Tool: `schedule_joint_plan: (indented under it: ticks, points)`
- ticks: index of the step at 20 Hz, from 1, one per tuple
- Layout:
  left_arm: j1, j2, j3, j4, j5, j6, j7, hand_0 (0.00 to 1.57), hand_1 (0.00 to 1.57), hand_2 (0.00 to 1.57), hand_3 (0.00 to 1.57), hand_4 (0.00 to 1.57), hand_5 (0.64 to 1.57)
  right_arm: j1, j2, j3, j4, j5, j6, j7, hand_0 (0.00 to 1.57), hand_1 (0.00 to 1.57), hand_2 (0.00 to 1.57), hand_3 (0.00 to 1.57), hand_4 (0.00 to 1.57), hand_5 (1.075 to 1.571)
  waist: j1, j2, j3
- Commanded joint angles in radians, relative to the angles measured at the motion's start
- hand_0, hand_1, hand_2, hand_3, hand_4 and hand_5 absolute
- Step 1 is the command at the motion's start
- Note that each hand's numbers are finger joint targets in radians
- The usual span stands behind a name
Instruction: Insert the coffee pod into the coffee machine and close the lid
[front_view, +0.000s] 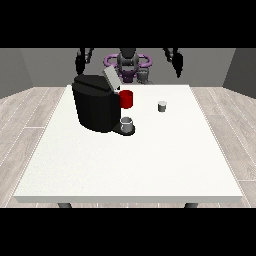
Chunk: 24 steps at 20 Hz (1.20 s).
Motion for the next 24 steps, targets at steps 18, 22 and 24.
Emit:
schedule_joint_plan:
  ticks: [18, 22, 24]
  points:
    - [-0.241, 0.358, -0.038, 0.307, -0.321, -0.226, -0.085, 0.0, 0.0, 0.0, 0.0, 0.0, 1.571, -0.136, 0.067, 0.096, -0.065, 0.203, -0.164, 0.045, 0.0, 0.0, 0.0, 0.0, 0.0, 1.571, -0.163, 0.149, -0.008]
    - [-0.343, 0.384, -0.014, 0.419, -0.369, -0.213, -0.107, 0.0, 0.0, 0.0, 0.0, 0.0, 1.571, -0.155, 0.092, 0.114, -0.03, 0.208, -0.166, -0.002, 0.0, 0.0, 0.0, 0.0, 0.0, 1.571, -0.181, 0.226, -0.0076]
    - [-0.351, 0.383, -0.037, 0.432, -0.381, -0.249, -0.097, 0.0, 0.0, 0.0, 0.0, 0.0, 1.571, -0.156, 0.075, 0.066, 0.014, 0.155, -0.135, -0.05, 0.0, 0.0, 0.0, 0.0, 0.0, 1.571, -0.173, 0.232, -0.0071]
